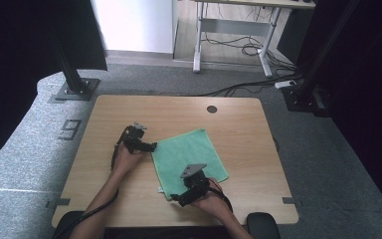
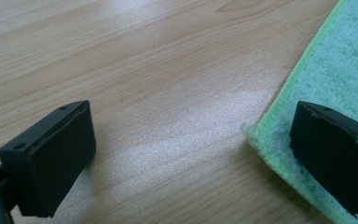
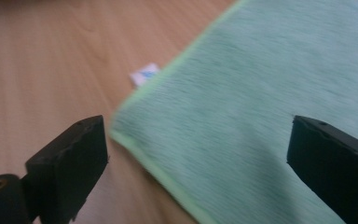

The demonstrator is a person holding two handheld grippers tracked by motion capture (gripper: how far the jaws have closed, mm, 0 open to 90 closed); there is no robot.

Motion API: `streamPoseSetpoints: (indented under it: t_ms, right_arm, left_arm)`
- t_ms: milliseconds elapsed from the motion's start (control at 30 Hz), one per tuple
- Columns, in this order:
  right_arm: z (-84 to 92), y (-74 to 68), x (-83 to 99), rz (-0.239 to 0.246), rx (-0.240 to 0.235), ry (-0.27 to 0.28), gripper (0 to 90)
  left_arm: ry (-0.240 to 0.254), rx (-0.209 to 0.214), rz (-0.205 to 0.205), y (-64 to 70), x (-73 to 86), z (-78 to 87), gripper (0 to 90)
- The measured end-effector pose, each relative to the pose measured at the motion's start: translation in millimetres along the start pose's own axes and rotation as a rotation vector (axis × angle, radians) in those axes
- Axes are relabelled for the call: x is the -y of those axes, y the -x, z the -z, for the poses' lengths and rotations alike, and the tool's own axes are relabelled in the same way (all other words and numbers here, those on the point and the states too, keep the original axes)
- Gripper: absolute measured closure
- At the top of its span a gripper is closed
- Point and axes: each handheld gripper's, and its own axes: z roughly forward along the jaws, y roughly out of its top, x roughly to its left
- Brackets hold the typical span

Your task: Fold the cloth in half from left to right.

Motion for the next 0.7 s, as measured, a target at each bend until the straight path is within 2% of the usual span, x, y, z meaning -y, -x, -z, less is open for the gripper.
streamPoseSetpoints:
  t_ms: [100, 267, 333, 433, 500, 600, 700]
  right_arm:
    - [-6.4, -11.9, -3.5, 0.023, -0.036, -0.013, 13.6]
    - [-13.1, -28.6, -8.5, 0.072, -0.058, -0.033, 22.9]
    - [-13.7, -33.4, -10.3, 0.091, -0.067, -0.037, 29.7]
    - [-15.7, -39.6, -12.2, 0.126, -0.06, -0.052, 39.0]
    - [-17.4, -40.7, -11.6, 0.146, -0.032, -0.064, 46.1]
    - [-20.2, -39.1, -9.3, 0.151, -0.03, -0.082, 54.5]
    - [-19.4, -36.8, -9.1, 0.14, -0.017, -0.077, 63.5]
  left_arm:
    - [0.0, 0.0, 0.0, 0.0, 0.0, 0.0, 0.8]
    - [0.0, 0.0, 0.0, 0.0, 0.0, 0.0, 0.8]
    - [0.0, 0.0, 0.0, 0.0, 0.0, 0.0, 0.8]
    - [0.0, 0.0, 0.0, 0.0, 0.0, 0.0, 0.8]
    - [0.0, 0.0, 0.0, 0.0, 0.0, 0.0, 0.8]
    - [0.0, 0.0, 0.0, 0.0, 0.0, 0.0, 0.8]
    - [0.0, 0.0, 0.0, 0.0, 0.0, 0.0, 0.8]
